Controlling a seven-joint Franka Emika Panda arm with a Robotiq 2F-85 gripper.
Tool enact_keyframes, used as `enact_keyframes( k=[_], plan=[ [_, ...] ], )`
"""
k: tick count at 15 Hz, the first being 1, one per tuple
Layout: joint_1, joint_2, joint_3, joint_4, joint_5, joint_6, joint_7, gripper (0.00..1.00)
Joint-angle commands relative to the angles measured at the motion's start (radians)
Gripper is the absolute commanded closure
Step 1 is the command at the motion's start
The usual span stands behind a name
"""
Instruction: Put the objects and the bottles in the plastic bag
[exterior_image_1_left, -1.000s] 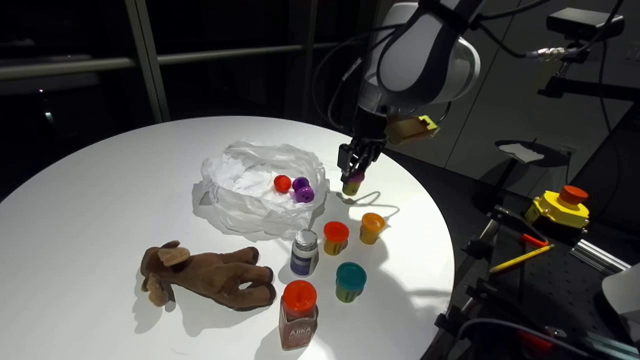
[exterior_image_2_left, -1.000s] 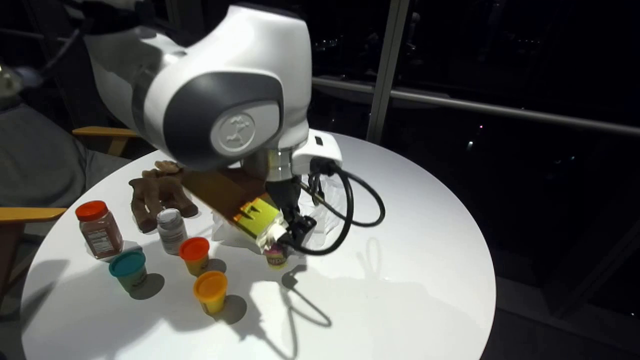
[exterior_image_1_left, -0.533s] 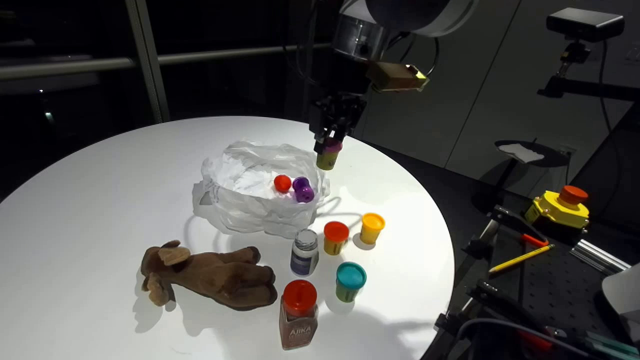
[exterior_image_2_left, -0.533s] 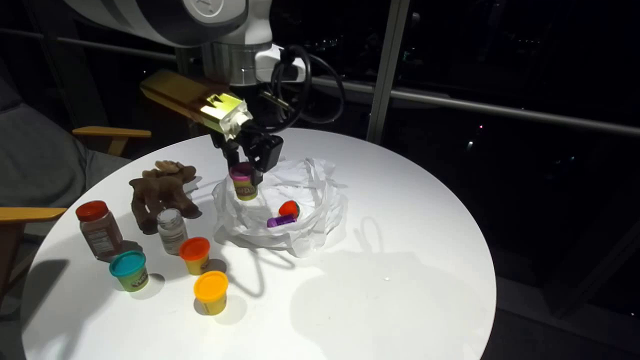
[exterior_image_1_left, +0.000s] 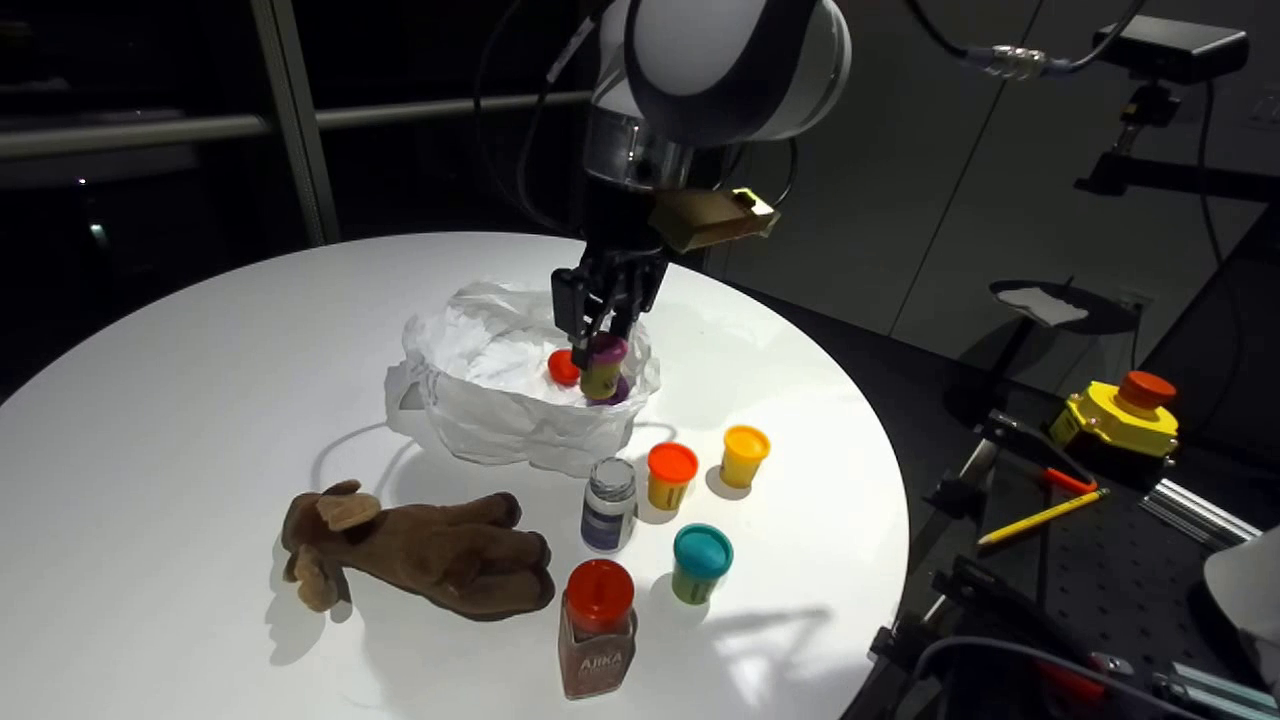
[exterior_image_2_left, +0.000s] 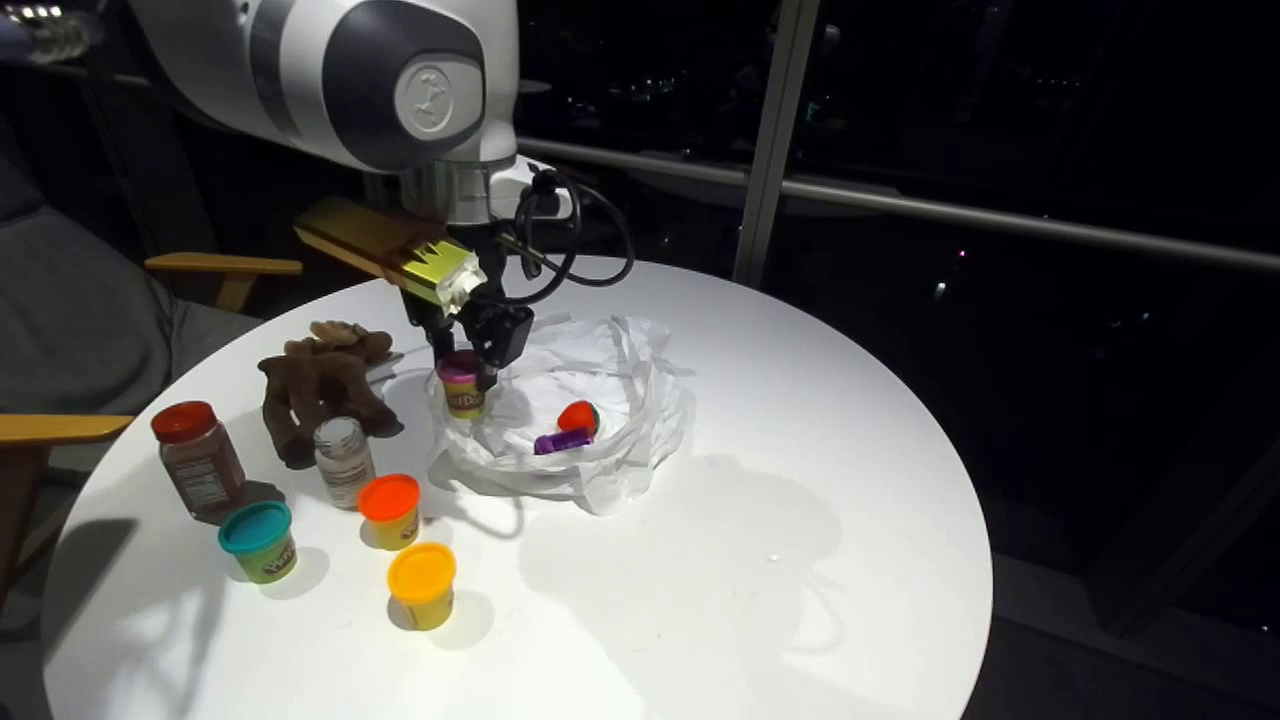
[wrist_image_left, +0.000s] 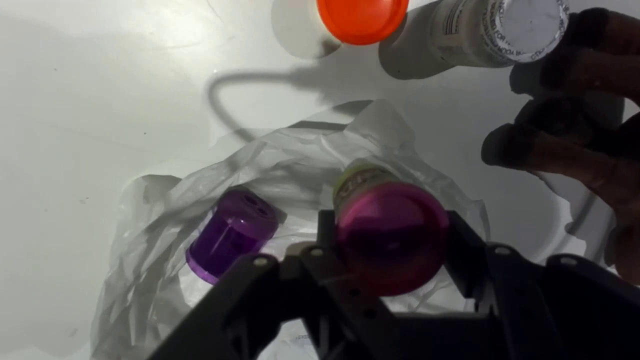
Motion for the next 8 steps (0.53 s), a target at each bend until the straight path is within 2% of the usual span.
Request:
enact_keyframes(
  k=[1,8],
  plan=[
    [0.008,0.074,0.004,0.093,-0.015,0.011,0.012,0.72],
    [-0.02,0.153,0.021,0.215,0.012,0.01,-0.007,0.72]
  ],
)
